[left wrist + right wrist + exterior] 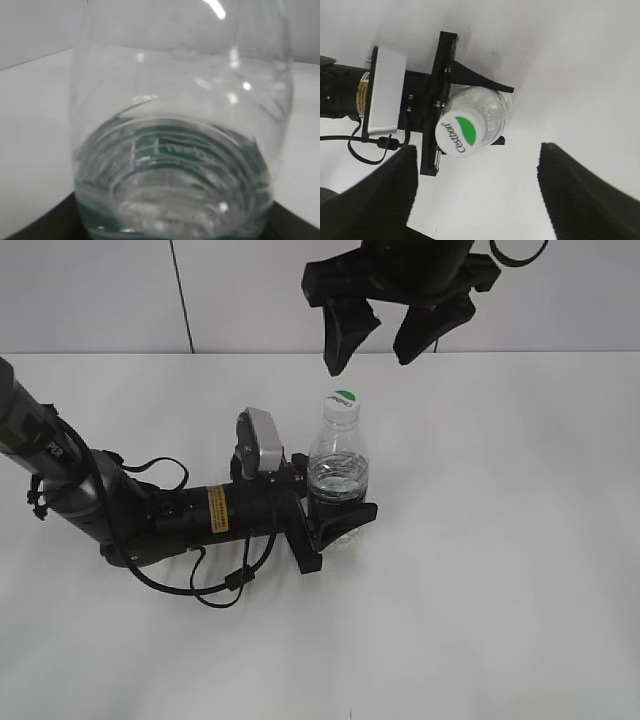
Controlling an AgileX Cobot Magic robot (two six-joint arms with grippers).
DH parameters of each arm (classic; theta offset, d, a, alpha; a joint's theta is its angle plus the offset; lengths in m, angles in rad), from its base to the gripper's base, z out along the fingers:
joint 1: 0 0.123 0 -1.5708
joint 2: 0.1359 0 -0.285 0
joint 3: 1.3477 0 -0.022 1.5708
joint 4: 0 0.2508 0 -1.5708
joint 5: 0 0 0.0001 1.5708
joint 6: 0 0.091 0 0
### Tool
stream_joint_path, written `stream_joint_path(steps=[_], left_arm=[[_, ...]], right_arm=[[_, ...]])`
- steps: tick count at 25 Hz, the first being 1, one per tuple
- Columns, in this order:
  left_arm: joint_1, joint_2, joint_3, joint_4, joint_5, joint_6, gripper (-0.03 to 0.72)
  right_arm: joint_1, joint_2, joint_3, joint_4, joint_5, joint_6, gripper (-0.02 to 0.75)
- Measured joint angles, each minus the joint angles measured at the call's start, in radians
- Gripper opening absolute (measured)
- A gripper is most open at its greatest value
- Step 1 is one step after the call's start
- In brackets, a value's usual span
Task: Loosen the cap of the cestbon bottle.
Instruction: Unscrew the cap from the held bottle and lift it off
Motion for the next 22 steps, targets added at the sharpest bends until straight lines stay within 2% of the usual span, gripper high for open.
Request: stream_joint_path(steps=[8, 22], left_arm=[[0.000, 0.000, 0.000, 0.000, 0.000, 0.000, 0.401], [0.000, 0.000, 0.000, 0.000, 0.000, 0.000, 0.401]], right_arm=[[0.000, 0.049, 0.000, 0.046, 0.002, 0.027, 0.570], [0.000, 0.094, 0.000, 0.051, 0.003, 0.002, 0.567]])
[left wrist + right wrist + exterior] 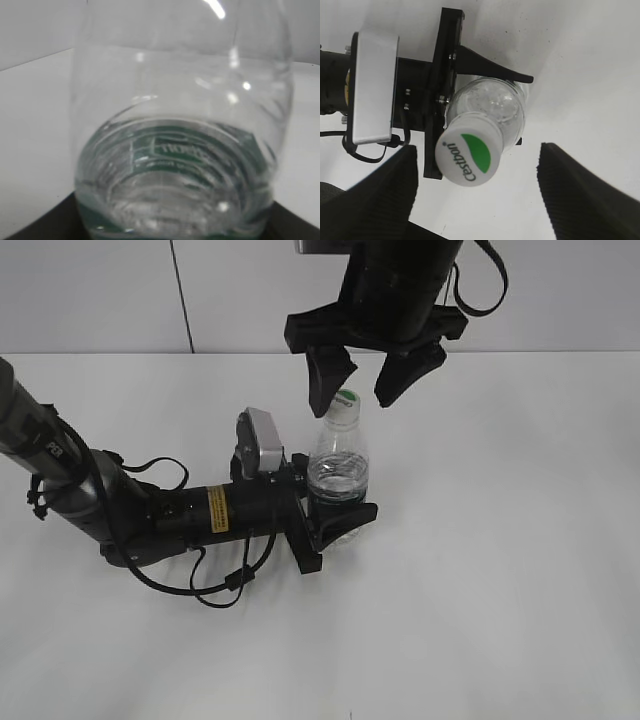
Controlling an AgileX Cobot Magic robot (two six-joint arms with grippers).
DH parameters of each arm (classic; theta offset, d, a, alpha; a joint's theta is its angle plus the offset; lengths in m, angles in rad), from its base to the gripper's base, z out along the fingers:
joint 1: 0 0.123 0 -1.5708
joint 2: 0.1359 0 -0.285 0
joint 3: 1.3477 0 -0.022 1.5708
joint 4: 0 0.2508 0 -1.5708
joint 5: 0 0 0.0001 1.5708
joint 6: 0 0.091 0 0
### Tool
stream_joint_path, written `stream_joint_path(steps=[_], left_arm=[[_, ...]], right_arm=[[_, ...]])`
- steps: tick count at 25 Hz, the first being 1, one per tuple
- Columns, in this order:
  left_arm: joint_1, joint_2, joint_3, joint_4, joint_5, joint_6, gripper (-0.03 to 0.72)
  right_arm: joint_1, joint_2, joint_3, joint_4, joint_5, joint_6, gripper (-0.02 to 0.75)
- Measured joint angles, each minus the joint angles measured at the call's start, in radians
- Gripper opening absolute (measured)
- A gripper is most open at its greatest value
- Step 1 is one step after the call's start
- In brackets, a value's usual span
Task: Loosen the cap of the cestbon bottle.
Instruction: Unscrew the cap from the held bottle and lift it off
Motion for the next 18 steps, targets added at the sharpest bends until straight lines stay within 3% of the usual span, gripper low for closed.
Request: stream_joint_path(steps=[9, 18], left_arm=[[0.000, 0.000, 0.000, 0.001, 0.000, -0.001, 0.401], [0.000, 0.000, 0.000, 0.001, 0.000, -0.001, 0.401]], right_arm=[[0.000, 0.000, 0.000, 0.000, 0.000, -0.015, 0.549], [0.000, 0.000, 0.000, 0.002, 0.000, -0.040, 0.386]])
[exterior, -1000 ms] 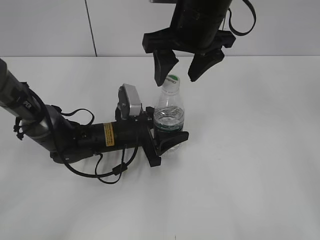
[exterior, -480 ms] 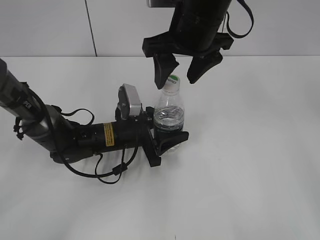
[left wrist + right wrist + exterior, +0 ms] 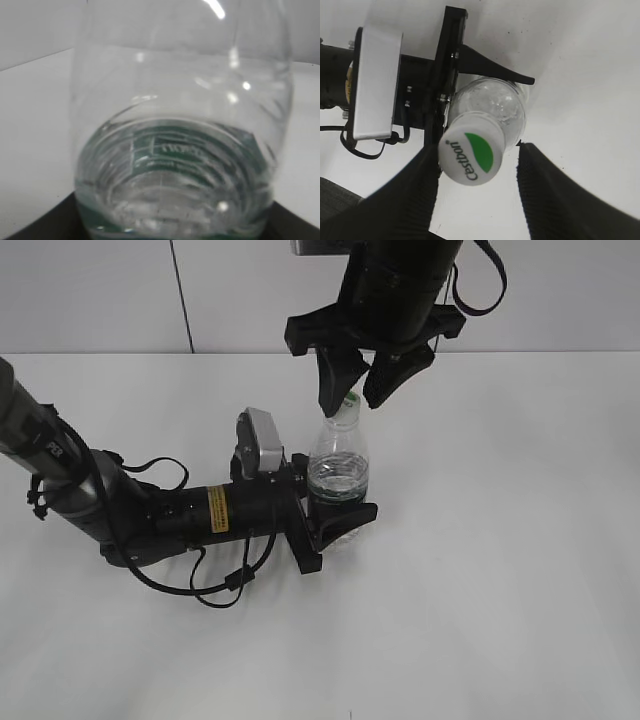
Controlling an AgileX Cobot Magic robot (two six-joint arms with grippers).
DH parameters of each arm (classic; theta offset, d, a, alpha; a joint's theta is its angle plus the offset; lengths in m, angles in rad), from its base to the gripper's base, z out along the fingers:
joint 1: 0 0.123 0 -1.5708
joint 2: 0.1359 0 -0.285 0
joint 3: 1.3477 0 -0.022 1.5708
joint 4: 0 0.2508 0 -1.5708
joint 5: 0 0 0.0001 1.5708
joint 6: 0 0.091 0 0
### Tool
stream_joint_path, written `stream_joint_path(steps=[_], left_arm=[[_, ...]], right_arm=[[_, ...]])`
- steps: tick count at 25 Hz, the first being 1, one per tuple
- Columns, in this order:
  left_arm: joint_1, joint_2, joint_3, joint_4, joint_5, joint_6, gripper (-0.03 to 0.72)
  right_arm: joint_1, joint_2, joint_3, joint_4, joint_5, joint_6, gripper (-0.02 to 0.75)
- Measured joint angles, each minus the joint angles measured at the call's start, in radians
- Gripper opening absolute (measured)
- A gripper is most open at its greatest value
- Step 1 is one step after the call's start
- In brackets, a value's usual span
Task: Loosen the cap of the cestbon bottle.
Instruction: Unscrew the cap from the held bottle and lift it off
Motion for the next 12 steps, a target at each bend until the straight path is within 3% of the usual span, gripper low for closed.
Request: stream_joint_path(steps=[12], left_arm=[[0.000, 0.000, 0.000, 0.001, 0.000, 0.000, 0.401]], right_arm=[[0.000, 0.000, 0.000, 0.042, 0.001, -0.052, 0.372]])
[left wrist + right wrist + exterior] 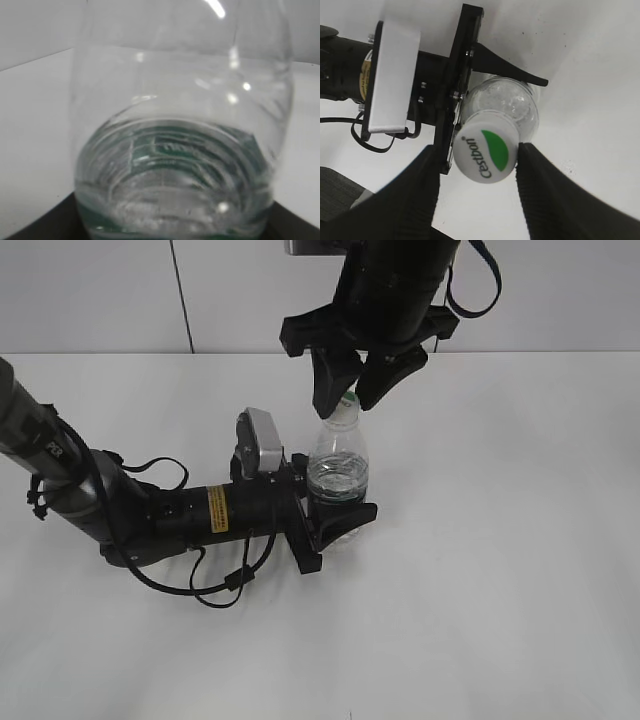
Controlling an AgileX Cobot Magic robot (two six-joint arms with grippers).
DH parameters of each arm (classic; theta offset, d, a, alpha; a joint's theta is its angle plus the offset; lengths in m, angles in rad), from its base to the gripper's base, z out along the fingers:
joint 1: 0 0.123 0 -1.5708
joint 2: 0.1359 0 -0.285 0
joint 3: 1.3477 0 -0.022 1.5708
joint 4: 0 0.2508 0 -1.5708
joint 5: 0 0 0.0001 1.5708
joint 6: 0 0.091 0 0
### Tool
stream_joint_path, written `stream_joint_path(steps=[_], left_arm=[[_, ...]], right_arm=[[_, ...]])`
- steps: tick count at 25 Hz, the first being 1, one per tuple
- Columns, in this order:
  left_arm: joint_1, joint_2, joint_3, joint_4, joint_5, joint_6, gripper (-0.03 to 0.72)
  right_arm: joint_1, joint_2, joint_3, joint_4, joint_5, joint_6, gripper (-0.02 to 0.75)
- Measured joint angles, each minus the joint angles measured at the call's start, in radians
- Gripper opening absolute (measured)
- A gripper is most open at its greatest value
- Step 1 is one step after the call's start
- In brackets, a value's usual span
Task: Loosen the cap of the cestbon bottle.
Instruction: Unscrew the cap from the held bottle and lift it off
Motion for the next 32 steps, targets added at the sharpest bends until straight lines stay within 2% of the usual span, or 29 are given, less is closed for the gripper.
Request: stream_joint_path(steps=[6, 32], left_arm=[[0.000, 0.000, 0.000, 0.000, 0.000, 0.000, 0.401], [0.000, 0.000, 0.000, 0.000, 0.000, 0.000, 0.401]], right_arm=[[0.000, 0.000, 0.000, 0.007, 0.000, -0.005, 0.413], [0.000, 0.028, -0.035, -0.023, 0.001, -0.007, 0.410]])
